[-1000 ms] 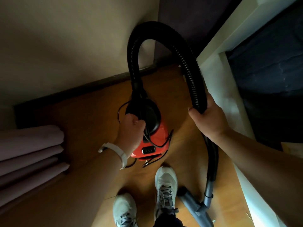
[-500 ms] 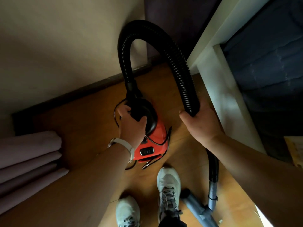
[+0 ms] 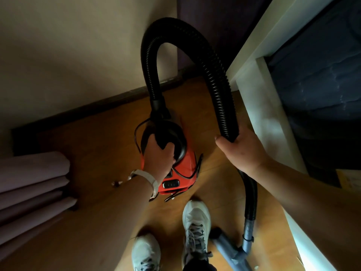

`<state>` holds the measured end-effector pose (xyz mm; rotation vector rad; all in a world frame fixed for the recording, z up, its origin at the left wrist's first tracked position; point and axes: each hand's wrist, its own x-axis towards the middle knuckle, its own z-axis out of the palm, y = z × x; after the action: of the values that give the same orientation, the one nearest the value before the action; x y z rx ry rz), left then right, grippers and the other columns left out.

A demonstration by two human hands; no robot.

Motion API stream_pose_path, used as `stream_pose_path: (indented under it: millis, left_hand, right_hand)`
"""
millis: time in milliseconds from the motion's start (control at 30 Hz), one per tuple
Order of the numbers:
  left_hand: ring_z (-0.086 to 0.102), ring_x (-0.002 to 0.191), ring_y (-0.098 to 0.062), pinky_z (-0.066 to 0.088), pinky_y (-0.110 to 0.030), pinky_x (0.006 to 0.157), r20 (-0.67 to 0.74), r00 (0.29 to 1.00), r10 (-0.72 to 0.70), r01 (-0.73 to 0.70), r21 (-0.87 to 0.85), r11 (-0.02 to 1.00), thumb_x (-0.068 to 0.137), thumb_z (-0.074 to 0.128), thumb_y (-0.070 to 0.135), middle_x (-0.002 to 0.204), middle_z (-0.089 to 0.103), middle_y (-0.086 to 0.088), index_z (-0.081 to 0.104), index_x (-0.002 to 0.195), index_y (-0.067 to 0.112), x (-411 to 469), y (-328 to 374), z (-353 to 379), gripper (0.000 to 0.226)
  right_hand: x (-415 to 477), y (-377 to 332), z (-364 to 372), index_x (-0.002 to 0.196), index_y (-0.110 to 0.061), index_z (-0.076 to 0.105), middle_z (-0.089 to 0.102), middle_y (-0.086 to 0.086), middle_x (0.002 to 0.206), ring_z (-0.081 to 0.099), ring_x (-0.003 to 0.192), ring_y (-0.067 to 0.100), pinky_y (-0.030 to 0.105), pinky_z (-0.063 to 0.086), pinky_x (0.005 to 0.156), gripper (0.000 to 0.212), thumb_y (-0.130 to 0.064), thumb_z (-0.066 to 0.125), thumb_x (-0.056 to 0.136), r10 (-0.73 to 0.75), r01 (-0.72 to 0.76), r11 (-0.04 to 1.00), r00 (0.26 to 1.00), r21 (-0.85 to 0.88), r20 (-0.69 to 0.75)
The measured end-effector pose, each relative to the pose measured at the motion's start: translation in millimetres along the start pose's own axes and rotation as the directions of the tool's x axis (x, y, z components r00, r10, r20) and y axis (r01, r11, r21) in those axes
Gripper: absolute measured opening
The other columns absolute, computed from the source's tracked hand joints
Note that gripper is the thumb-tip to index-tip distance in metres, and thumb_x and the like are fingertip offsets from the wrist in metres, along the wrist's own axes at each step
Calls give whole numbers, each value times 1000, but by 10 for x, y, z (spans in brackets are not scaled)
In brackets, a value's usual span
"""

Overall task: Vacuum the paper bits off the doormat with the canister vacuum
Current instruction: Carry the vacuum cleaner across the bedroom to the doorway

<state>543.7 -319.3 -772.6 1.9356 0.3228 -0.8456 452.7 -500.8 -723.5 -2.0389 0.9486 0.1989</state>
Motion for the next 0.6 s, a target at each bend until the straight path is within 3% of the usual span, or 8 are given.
stream_pose_path:
  millis: [100,167,267,367,467,600]
  left_hand:
    - [59,64,-24,51,-32,57,-63,997,44,-43,24,999,88,53,5,85,61,-17,52,97,18,-127,26,-55,15]
    - [65,77,-30,55,-37,63,-65,996,60,-58,34,998,87,54,8,93,65,-17,53,103,16,-281,135,-88,18]
    - [65,94,-43,57,-53,77,-39,996,75,-72,82,994,84,55,14,102,65,-22,52,114,13,-565,382,-159,30]
    - [64,76,-29,51,-32,60,22,993,120,-122,93,988,88,55,5,85,63,-7,55,104,13,-937,673,-324,18]
    - [55,57,-18,44,-24,48,113,985,131,-143,104,984,88,54,0,70,57,-3,53,94,14,-1395,1022,-532,15]
    - [59,63,-17,45,-20,49,186,967,176,-201,124,972,87,54,1,78,61,-5,55,106,12,-2150,1540,-798,21]
  right_hand:
    - [-116,-46,-87,82,-34,48,49,-8,59,47,46,4,14,37,42,24,-25,70,83,18,-19,999,999,46,32]
    - [-232,-92,-194,91,-30,53,51,-6,62,49,50,8,22,43,47,20,-25,69,80,64,-68,995,997,78,46]
    - [-450,-216,-400,80,-28,51,48,-6,61,48,52,10,26,44,50,19,-22,68,78,128,-132,983,991,131,36]
    - [-803,-410,-655,76,-29,49,50,-6,62,48,50,8,23,41,48,23,-22,70,79,178,-176,975,984,133,-8]
    - [-1247,-683,-913,81,-30,53,54,-6,64,52,52,7,22,42,47,19,-26,72,81,217,-211,968,976,139,-34]
    - [-1944,-1133,-1350,90,-35,51,61,-7,75,59,65,8,28,48,56,25,-27,73,82,281,-260,952,951,162,-128]
